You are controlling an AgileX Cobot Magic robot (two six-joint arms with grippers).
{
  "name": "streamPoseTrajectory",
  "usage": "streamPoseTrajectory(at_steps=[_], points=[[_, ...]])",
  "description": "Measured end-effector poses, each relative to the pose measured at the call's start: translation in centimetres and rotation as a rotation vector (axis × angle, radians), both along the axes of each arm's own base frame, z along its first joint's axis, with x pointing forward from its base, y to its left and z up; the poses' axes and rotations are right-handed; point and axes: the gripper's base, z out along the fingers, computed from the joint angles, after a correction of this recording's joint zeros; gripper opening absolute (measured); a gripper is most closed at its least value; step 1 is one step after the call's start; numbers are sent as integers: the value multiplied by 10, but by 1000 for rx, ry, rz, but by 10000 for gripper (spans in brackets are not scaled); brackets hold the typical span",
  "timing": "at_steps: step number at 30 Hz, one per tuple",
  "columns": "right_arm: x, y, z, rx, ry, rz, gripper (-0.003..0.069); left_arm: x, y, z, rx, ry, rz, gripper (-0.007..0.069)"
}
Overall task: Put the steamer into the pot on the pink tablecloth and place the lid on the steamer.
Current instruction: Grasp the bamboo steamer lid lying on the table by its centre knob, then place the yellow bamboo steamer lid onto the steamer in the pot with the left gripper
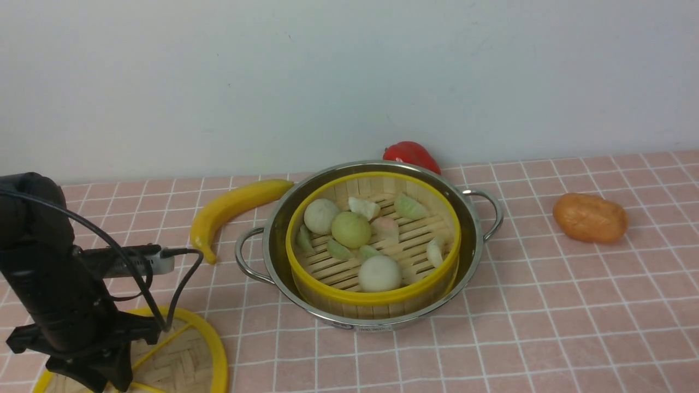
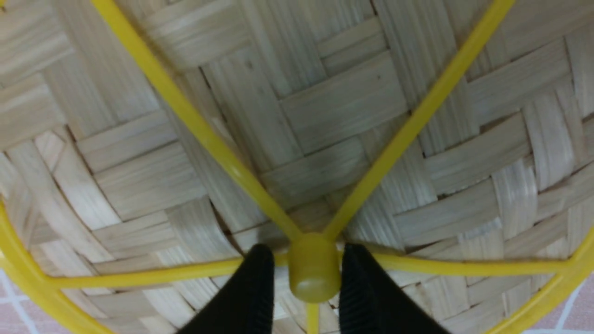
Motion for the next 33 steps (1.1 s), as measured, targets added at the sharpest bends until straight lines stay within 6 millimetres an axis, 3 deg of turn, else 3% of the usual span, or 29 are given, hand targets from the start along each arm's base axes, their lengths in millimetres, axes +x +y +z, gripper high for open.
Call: streamPoseTrajectory(at_steps=[2, 8, 13, 16, 23, 24, 25, 27, 33], points=[[0, 0, 0, 0, 0, 0, 240, 0, 0, 0, -1, 1, 0, 120], [0, 0, 0, 0, 0, 0, 240, -3, 1, 1, 11, 36, -13, 120], [0, 0, 0, 0, 0, 0, 240, 3, 8, 17, 68, 78, -66, 120], [0, 0, 0, 0, 0, 0, 240, 15, 13, 30, 110, 21, -99, 120], [0, 0, 0, 0, 0, 0, 240, 41, 16, 85, 151, -191, -252, 120], [0, 0, 0, 1, 0, 0, 240, 47, 13, 101, 144, -252, -279, 120], [0, 0, 0, 1, 0, 0, 240, 47, 13, 101, 142, -254, -280, 120], [0, 0, 0, 1, 0, 0, 240, 55, 6, 118, 145, -315, -325, 120], [0, 0, 0, 0, 0, 0, 240, 65, -26, 140, 227, -376, -547, 120]])
